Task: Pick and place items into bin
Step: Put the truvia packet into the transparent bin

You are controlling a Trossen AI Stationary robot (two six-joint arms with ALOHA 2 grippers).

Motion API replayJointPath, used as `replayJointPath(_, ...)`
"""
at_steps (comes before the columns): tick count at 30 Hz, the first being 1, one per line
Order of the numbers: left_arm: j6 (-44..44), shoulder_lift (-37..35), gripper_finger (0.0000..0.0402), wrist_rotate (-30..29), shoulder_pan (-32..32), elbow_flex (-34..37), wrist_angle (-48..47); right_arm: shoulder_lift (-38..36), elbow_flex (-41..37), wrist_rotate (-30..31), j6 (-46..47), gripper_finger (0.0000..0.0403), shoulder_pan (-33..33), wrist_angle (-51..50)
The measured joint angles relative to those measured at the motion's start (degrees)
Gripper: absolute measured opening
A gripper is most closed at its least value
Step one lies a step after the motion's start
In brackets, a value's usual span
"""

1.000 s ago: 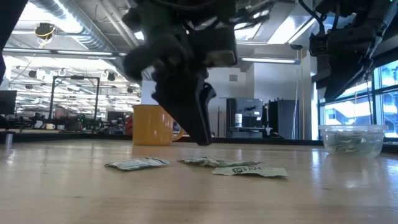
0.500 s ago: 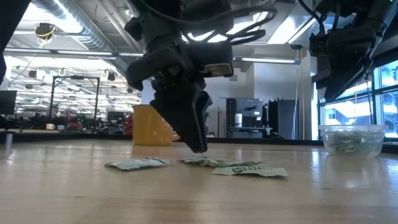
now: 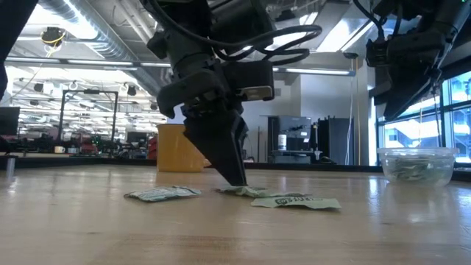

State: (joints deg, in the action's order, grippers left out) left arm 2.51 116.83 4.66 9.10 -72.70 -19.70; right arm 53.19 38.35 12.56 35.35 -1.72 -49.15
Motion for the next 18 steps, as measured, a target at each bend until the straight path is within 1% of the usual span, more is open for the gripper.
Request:
replayJointPath(4, 0.76, 0.29, 0.0084, -0.16, 0.0, -0.01, -0.02, 0.0, 0.0, 0.0, -0.04, 0.0122, 0.0, 0.0)
replayJointPath(12, 2.05, 0.29, 0.0065, -3.43, -0.79, -0.1, -2.33, 0.0, 0.0, -0.02, -0.04, 0.0122, 0.0, -0.02)
replayJointPath(16, 1.46, 0.29, 0.0056, -0.22, -1.43, -0.02, -1.18, 0.0, 0.0, -0.02, -0.04, 0.0122, -0.01, -0.02)
replayJointPath(18, 0.99, -0.08, 0.0054, -0.1, -1.44, -0.56, -1.35, 0.0, 0.0, -0.02, -0.01, 0.0122, 0.0, -0.02)
